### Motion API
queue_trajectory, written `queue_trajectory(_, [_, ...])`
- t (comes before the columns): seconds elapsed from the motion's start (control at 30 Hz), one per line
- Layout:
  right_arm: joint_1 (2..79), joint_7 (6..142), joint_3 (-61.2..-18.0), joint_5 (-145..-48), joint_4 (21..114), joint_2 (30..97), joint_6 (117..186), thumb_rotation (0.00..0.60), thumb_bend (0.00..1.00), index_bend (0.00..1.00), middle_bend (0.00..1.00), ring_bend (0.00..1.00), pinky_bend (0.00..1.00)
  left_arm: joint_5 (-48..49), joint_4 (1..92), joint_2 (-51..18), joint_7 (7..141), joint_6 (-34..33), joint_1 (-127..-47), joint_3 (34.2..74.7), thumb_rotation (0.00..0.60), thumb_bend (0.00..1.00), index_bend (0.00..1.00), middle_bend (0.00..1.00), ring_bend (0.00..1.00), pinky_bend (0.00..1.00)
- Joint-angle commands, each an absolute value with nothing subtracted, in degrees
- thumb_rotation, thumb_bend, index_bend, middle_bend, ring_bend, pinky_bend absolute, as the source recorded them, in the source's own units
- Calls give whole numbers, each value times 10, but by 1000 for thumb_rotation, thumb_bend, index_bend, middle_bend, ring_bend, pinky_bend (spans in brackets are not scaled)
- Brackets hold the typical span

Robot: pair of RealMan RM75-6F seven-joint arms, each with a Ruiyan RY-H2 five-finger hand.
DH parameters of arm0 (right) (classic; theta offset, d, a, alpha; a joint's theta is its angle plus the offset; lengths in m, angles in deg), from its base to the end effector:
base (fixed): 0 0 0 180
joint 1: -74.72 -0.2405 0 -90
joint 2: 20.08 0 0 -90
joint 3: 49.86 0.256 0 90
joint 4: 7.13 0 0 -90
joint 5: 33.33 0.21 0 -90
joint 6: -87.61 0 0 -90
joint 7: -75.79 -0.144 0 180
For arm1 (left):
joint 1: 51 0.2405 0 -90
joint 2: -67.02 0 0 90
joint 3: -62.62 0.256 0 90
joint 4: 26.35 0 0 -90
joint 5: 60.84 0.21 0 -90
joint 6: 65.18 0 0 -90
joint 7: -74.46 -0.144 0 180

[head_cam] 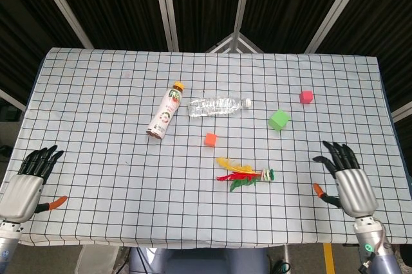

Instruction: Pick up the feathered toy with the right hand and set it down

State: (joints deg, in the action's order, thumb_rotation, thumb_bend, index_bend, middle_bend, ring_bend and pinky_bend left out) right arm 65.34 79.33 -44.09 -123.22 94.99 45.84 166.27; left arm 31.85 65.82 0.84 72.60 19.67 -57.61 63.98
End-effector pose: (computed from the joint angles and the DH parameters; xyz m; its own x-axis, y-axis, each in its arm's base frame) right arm -0.2467 -0.2069 0.1259 0.2812 -0.0528 0.9582 -0.9462 -0.1819 0.2677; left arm -0.2936 0.1729 0.1312 0.4105 0.0649 0.9095 0.9046 -0.1548 -0.3973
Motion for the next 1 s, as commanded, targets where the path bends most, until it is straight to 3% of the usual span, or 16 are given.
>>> queue_trajectory(0.03, [616,827,-426,-1210,968,501,1617,600,349,392,157,0,0,319,658,8,726,196,-576,640,600,0,0,0,0,0])
queue_trajectory(0.23, [574,886,-418,-1163,964,591,1562,600,350,426,177,0,0,318,658,9,728,194,-577,640,600,0,0,0,0,0])
queue_trajectory(0.5, [542,950,-409,-1114,922,712,1546,600,350,502,215,0,0,316,660,11,735,191,-578,641,600,0,0,0,0,0])
queue_trajectory(1.0, [523,963,-418,-1100,849,811,1553,600,350,520,228,0,0,317,662,14,742,188,-580,642,600,0,0,0,0,0])
